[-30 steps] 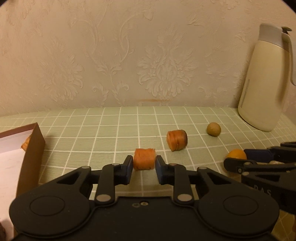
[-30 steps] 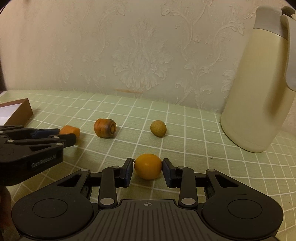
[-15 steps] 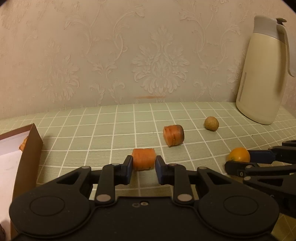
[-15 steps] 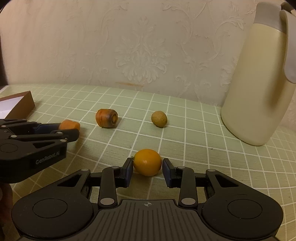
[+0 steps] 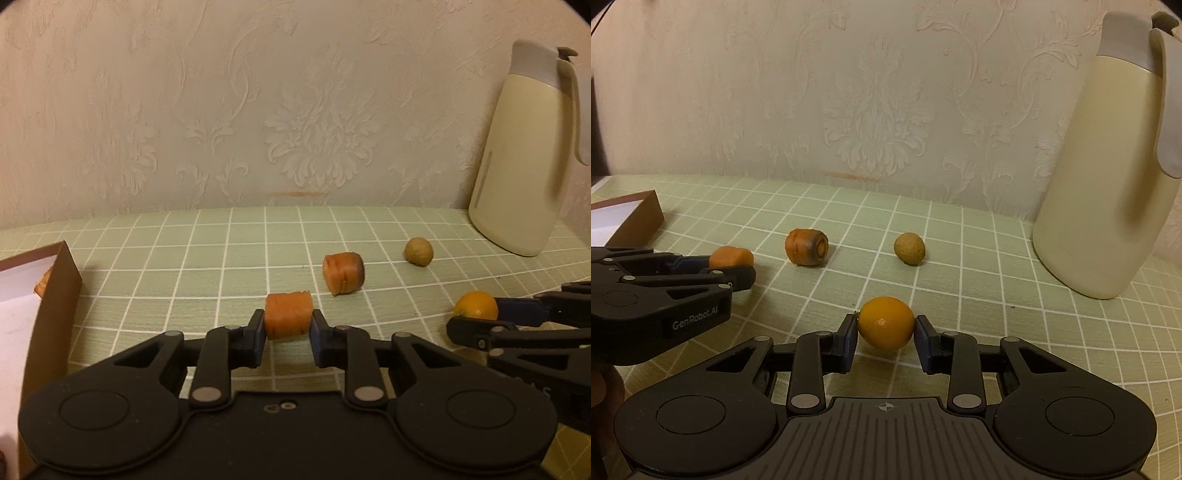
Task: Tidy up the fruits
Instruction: 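Carry the piece and small orange over the white tray and release both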
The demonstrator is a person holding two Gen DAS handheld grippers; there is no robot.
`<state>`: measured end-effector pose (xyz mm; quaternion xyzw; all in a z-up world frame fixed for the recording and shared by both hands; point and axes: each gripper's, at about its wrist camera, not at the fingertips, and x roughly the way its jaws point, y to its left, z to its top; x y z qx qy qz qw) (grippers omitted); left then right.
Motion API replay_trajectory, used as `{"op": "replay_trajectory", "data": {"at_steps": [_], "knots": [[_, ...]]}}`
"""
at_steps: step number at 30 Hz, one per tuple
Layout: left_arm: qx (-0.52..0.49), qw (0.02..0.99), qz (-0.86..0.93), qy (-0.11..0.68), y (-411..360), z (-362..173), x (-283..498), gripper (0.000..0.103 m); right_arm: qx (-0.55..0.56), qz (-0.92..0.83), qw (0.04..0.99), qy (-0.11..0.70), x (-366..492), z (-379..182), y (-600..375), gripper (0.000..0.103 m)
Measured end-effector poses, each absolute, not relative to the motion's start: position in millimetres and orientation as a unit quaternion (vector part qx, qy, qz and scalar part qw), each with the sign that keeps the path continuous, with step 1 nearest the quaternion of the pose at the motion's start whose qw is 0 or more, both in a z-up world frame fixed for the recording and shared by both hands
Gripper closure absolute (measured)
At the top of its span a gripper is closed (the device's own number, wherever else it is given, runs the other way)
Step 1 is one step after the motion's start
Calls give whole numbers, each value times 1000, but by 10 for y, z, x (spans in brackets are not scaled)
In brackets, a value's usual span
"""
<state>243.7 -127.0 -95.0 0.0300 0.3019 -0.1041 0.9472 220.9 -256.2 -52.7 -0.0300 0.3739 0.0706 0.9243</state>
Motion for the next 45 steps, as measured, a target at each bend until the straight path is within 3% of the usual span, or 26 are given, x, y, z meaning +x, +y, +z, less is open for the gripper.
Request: {"op": "replay_trajectory", "data": {"at_steps": [21,45], "knots": [[26,963,-92,251,-936,-315,1404,88,-42,102,946,303,1512,255,-2333,69],[21,974,-50,219,-299,-70,686,88,-68,200,940,268,933,511,-1609,69]]}}
